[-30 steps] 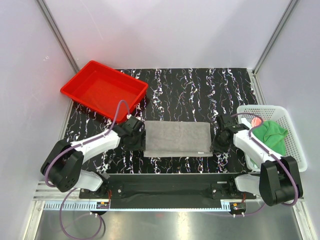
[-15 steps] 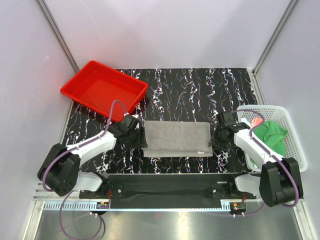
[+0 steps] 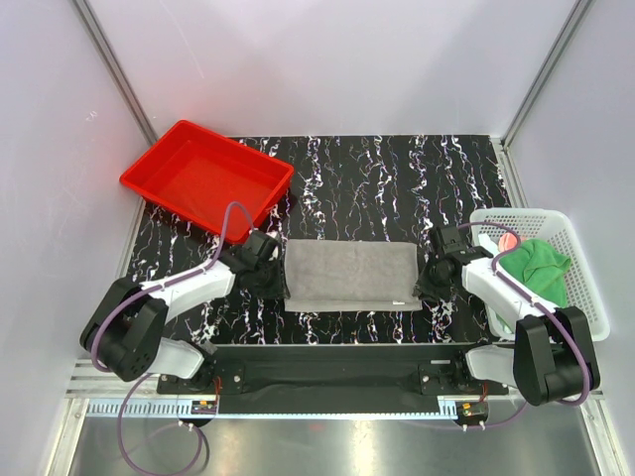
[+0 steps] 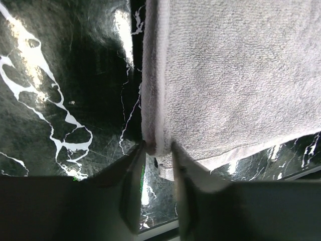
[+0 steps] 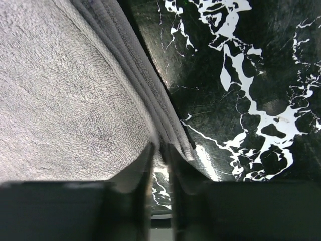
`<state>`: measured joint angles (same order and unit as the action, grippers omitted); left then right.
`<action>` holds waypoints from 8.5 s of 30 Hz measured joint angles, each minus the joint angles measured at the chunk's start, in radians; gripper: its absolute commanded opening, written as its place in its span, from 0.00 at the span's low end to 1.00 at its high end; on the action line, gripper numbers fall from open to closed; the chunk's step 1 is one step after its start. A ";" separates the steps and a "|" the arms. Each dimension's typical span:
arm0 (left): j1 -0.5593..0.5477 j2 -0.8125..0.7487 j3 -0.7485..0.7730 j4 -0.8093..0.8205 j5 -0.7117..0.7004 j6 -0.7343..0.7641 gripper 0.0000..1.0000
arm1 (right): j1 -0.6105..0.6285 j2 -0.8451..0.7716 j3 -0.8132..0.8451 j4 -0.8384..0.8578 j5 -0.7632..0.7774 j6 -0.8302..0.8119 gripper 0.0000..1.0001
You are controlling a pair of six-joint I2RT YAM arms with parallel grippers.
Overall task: Fold and stack the towels
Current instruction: Fold the towel, then neatly place the folded towel into the bin, then grab crumpled towel, then move the towel to the center of the board
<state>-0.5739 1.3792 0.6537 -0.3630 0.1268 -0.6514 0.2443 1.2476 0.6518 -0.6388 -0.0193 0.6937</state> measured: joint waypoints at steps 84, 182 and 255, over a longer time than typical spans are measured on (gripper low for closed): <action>0.005 -0.003 -0.006 0.023 0.004 -0.043 0.58 | 0.048 -0.116 0.082 0.017 -0.265 -0.019 0.25; 0.653 1.038 1.499 -0.031 -0.645 0.971 0.17 | 0.200 0.315 0.546 0.165 -0.103 -0.249 1.00; 0.063 0.023 0.720 -0.252 -0.113 0.357 0.95 | -0.463 0.248 1.102 -0.261 0.172 -0.314 0.00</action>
<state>-0.5106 1.4017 1.3739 -0.6147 0.0143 -0.2939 -0.2184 1.4956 1.7538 -0.8997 0.1528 0.3801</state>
